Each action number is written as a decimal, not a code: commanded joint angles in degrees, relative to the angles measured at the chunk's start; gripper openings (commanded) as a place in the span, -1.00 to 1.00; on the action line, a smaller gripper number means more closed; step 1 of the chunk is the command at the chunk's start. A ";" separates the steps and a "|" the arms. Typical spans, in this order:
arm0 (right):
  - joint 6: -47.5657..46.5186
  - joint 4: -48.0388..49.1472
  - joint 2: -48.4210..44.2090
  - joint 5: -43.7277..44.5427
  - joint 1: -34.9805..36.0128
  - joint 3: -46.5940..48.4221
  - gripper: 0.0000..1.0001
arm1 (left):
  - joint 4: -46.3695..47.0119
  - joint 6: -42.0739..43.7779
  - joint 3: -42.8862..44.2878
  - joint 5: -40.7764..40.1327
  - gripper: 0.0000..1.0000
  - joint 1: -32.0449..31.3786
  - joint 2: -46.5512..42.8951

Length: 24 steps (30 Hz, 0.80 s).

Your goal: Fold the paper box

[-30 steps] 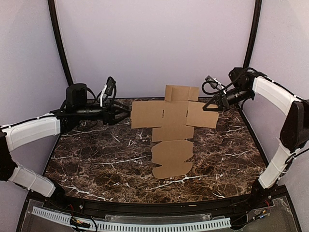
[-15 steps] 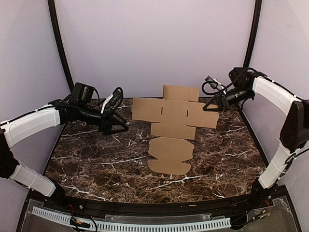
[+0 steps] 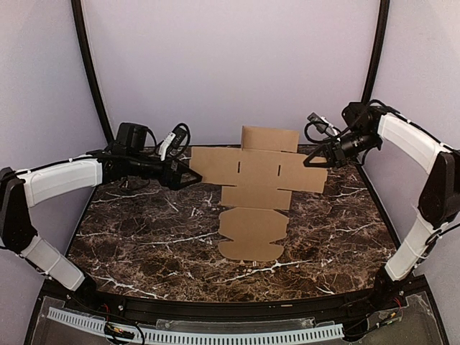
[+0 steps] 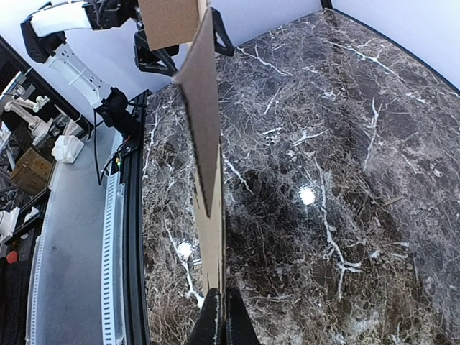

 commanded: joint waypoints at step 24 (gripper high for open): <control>9.10 9.09 -3.48 -3.70 2.89 -6.26 -1.00 | 20.38 -13.77 5.28 7.05 -0.82 -5.48 8.73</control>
